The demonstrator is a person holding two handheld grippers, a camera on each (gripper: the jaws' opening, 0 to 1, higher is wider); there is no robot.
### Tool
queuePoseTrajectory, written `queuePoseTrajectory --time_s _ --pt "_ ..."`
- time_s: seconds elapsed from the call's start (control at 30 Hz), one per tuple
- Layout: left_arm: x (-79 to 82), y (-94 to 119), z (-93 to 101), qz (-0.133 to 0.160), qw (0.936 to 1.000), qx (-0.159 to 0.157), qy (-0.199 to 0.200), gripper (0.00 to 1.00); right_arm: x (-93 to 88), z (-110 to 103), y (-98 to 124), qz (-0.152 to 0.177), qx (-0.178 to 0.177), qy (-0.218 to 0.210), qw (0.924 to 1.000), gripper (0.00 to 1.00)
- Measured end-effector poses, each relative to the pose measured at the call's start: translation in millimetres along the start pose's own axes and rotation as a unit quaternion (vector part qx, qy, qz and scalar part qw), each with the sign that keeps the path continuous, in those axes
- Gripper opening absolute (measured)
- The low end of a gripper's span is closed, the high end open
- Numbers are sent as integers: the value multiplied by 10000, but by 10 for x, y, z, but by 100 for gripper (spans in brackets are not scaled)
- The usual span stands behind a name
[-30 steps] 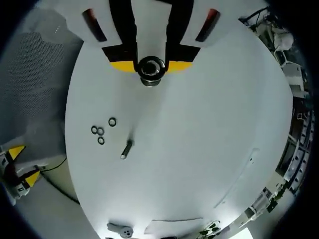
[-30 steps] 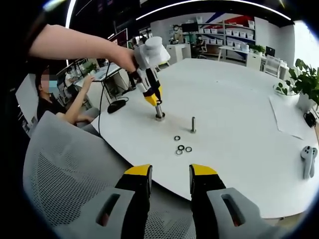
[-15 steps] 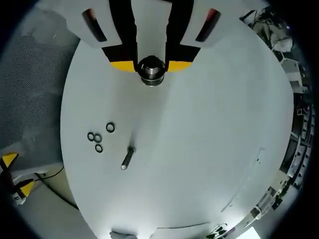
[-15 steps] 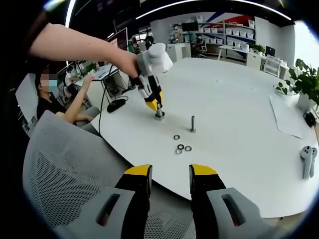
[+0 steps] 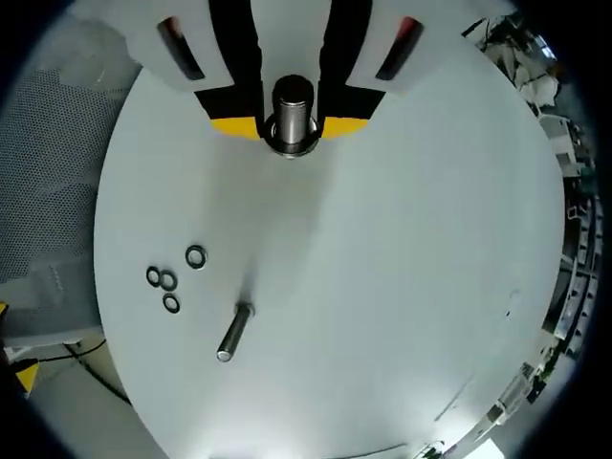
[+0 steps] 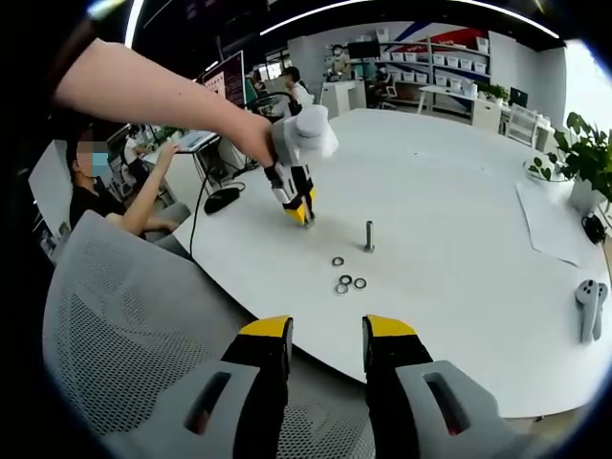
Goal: Place the washer onto the threaded stud by aligning its center hole with the stud, sliding it down to the base, and recovering from edge contact or off-axis alignment until the washer reaches the visible bottom stop.
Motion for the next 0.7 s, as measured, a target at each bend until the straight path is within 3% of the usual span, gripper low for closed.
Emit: queuePoseTrajectory --time_s 0.13,0.27,0.7 --pt "-20 17 -9 106 9997 14 204 20 5 -6 17 17 4 -10 10000 32" --pt "-41 24 3 88 9998 165 61 23 0 -10 6 21 13 44 10000 32" --pt "-160 455 231 559 9927 743 774 28 1 -31 -2 16 96 148 9998 32"
Point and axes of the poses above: the point that each gripper's makers call its tool centre point, and the gripper's own axes: y roughly backward along the fingers, z roughly to its right, x roughly out of its top, the point moved 10 cm from there along y, roughly backward along the fingers, and after that the axes turned 12 degrees about -y, right-handed, at the moved point
